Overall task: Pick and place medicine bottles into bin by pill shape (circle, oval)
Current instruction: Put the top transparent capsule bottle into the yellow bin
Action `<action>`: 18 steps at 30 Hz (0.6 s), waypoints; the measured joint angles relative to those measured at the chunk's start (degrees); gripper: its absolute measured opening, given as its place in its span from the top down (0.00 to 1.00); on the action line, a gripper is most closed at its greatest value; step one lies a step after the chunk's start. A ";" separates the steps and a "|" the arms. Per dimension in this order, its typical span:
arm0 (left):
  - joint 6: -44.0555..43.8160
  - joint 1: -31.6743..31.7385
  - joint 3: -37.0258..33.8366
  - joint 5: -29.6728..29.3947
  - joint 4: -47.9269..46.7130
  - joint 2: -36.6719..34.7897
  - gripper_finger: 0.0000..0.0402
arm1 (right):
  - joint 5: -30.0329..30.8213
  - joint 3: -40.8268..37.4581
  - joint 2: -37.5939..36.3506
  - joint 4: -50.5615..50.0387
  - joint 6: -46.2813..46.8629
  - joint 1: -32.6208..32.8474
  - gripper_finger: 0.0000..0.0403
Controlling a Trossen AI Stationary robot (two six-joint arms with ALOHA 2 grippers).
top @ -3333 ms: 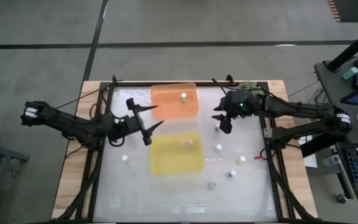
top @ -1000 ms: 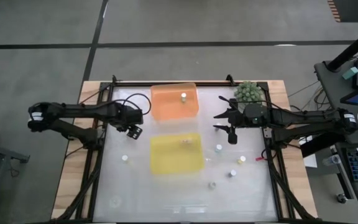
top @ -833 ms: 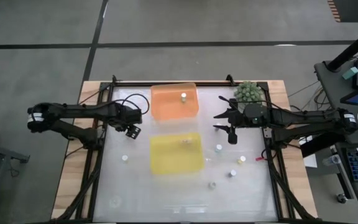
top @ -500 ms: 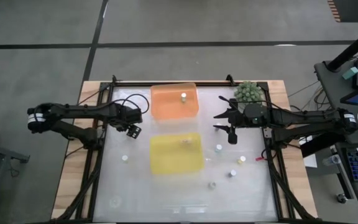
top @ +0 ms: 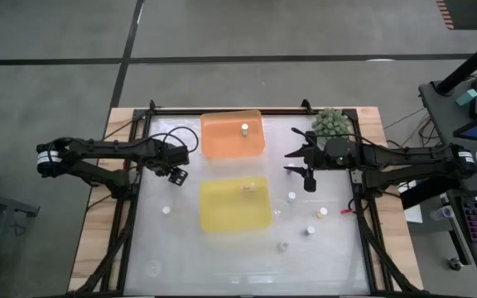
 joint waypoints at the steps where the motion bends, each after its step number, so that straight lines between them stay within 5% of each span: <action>1: 0.00 0.00 0.01 0.00 0.04 0.00 0.39 | 0.00 0.00 0.00 0.00 0.00 0.00 0.59; 12: 0.00 0.00 0.06 0.04 -0.15 0.00 0.67 | 0.02 0.01 0.00 0.00 0.00 0.00 0.59; 18: 0.02 0.00 0.42 0.09 -0.69 0.00 0.71 | 0.02 0.00 0.00 0.00 0.00 0.00 0.59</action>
